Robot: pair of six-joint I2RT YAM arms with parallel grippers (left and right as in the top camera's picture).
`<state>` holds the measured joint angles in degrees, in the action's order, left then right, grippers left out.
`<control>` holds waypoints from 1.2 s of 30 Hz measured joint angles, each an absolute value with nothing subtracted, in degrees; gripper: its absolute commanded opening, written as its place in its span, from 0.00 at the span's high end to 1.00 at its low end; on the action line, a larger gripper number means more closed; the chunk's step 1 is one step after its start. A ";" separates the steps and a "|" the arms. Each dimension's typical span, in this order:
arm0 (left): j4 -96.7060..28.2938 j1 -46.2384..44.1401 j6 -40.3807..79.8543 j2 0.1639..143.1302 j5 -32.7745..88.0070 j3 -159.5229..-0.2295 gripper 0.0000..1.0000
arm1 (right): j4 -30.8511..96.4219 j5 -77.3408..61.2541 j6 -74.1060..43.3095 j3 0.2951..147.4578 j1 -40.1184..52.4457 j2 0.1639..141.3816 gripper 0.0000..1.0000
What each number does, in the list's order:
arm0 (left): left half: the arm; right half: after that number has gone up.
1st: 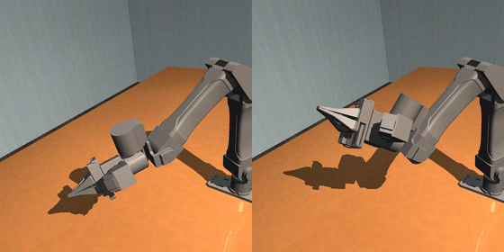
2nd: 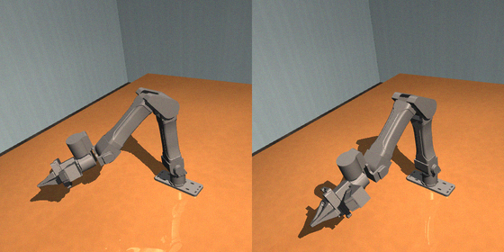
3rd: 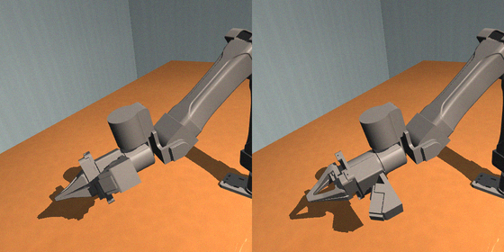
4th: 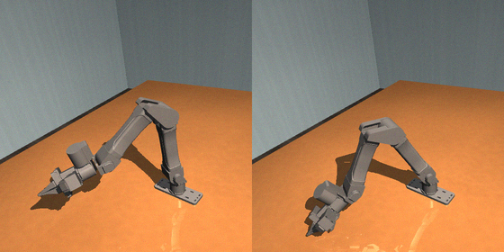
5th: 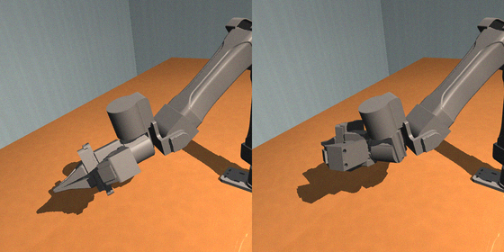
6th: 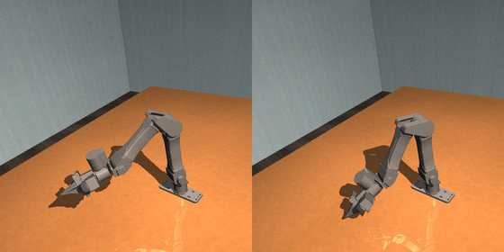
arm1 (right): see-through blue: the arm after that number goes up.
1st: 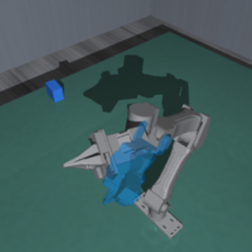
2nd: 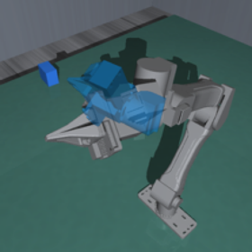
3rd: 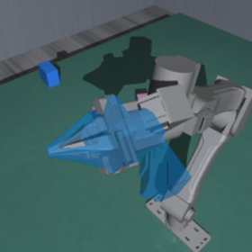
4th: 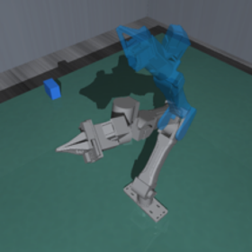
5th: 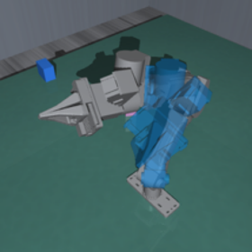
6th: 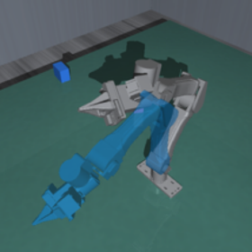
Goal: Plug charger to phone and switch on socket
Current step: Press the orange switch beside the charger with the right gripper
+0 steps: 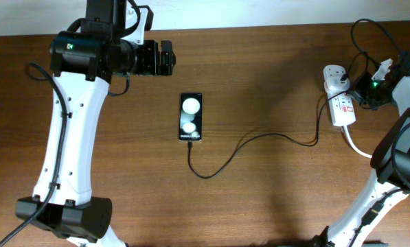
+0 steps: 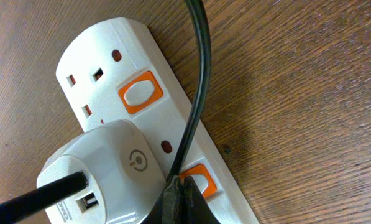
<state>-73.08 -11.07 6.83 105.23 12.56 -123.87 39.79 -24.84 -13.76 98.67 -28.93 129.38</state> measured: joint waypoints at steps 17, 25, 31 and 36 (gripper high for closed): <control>-73.08 -11.07 6.83 105.23 12.56 -123.87 0.01 | 38.79 -19.75 -15.27 96.07 -26.96 127.44 0.96; -73.08 -11.07 6.83 105.23 12.56 -123.87 0.01 | 50.19 -21.91 -13.82 95.33 -29.34 121.67 0.95; -73.08 -11.07 6.83 105.23 12.56 -123.87 0.01 | 56.23 -20.62 -12.36 95.35 -29.65 102.43 0.95; -73.06 -11.07 6.83 105.23 12.53 -123.87 0.01 | 63.94 -19.73 -6.28 95.33 -23.46 90.89 0.91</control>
<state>-73.06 -11.07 6.83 105.23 12.53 -123.87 63.94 -19.73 -6.28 95.33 -23.46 90.89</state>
